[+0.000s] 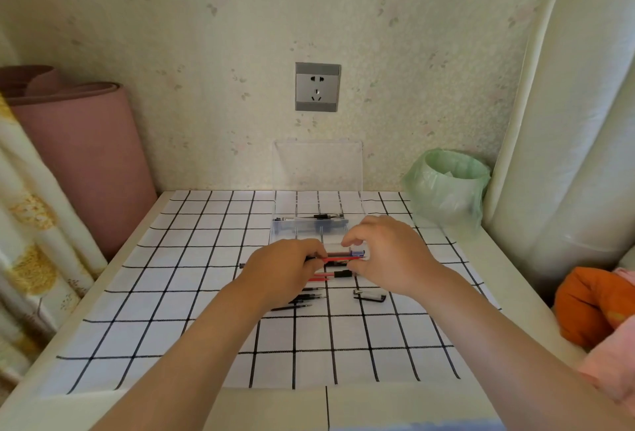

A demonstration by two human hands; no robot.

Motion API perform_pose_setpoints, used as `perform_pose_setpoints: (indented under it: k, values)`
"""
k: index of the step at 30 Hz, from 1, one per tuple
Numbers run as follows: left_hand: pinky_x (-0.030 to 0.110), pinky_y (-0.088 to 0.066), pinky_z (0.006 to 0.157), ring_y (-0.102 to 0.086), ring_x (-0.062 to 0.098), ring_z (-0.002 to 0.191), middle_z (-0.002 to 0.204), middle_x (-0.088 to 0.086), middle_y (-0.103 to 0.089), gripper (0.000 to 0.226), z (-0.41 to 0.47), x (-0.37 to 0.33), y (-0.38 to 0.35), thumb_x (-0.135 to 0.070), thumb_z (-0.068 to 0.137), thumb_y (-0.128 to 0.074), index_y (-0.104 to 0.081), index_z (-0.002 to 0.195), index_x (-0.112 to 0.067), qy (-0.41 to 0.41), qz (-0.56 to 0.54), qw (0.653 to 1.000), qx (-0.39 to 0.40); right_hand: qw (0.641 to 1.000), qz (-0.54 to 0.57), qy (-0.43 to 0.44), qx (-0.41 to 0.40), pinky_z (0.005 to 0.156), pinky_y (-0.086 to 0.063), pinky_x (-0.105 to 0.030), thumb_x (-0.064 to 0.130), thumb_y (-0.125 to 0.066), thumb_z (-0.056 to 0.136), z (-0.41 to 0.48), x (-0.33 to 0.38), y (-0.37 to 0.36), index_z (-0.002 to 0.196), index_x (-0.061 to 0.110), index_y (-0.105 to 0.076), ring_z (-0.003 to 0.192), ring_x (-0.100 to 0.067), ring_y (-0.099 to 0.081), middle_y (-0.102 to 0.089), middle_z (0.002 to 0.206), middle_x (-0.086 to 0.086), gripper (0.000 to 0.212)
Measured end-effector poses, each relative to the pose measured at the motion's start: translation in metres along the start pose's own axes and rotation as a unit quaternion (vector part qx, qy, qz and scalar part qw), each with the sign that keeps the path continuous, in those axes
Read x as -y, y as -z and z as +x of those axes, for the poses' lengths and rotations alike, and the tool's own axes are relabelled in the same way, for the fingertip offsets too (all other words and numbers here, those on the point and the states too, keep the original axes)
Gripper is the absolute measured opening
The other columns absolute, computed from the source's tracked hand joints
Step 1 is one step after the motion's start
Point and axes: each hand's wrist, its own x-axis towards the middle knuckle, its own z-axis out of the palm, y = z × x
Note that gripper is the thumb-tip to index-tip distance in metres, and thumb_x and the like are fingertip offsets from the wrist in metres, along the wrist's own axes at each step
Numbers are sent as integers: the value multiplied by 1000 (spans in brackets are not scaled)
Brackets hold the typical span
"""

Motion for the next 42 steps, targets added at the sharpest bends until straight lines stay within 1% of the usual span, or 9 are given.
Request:
perform_pose_setpoints:
  k: [3, 9, 15, 20, 24, 29, 35, 39, 42]
  values:
    - [23, -42, 59, -57, 7, 71, 81, -14, -61, 18, 0, 0, 1, -37, 101, -44, -60, 110, -38, 1, -2, 1000, -5, 999, -23, -21, 22, 86, -43, -33, 42, -66, 84, -2, -8, 2, 95, 36, -70, 96, -13, -54, -61, 97, 12, 12]
    - [22, -34, 56, -50, 4, 65, 75, -15, -55, 17, 1, 0, -3, -37, 101, -45, -58, 112, -37, -11, -14, 1000, 5, 998, 55, -1, 35, 86, -44, -34, 37, -67, 87, -4, -7, -2, 89, 38, -70, 90, -10, -53, -61, 92, 12, 3]
    - [26, -41, 62, -54, 7, 73, 90, -12, -61, 22, 2, 0, -5, -41, 100, -46, -52, 121, -38, -14, -27, 999, 23, 982, 169, 16, 87, 84, -46, -25, 20, -67, 90, -5, 7, 0, 109, 38, -72, 91, -7, -56, -61, 89, 17, 26]
    - [30, -50, 68, -59, 11, 74, 90, -9, -66, 23, 1, 3, -4, -38, 101, -44, -47, 123, -44, -14, -15, 999, 43, 991, 23, -45, 126, 81, -50, -27, 29, -62, 91, -6, -8, -2, 100, 34, -73, 94, -9, -61, -63, 95, 16, 15]
    - [23, -46, 64, -58, 4, 72, 89, -13, -65, 22, 1, 4, -6, -37, 101, -43, -56, 116, -48, -19, -41, 996, 73, 983, 12, -48, 176, 83, -52, -26, 25, -61, 93, -9, -6, -2, 103, 34, -74, 93, -8, -64, -68, 103, 16, 19]
    - [24, -46, 67, -60, 7, 79, 88, -12, -65, 17, 2, 3, -7, -35, 100, -45, -59, 107, -40, -16, -54, 995, 78, 983, -7, -40, 178, 81, -51, -27, 31, -64, 90, -8, -1, -7, 104, 33, -74, 95, -9, -64, -70, 105, 14, 18]
    - [27, -51, 76, -61, 7, 84, 91, -13, -64, 16, 1, 1, -7, -37, 100, -47, -61, 108, -40, -13, -59, 995, 78, 982, -28, -22, 184, 73, -50, -27, 31, -67, 86, -4, 2, -13, 95, 31, -77, 90, -10, -62, -70, 97, 13, 14]
    - [27, -50, 74, -58, 6, 80, 87, -16, -61, 15, 0, 2, -5, -38, 99, -49, -61, 107, -38, -15, -54, 996, 74, 984, -17, -19, 178, 72, -49, -27, 30, -66, 86, -5, 3, -13, 94, 30, -74, 82, -6, -57, -61, 82, 17, 12]
    - [30, -50, 75, -56, 6, 79, 89, -14, -61, 16, 0, 3, -2, -37, 99, -50, -62, 109, -35, -14, -45, 996, 71, 989, -13, -19, 143, 70, -48, -25, 33, -61, 89, -4, 2, -10, 96, 32, -71, 82, -7, -57, -62, 86, 17, 12]
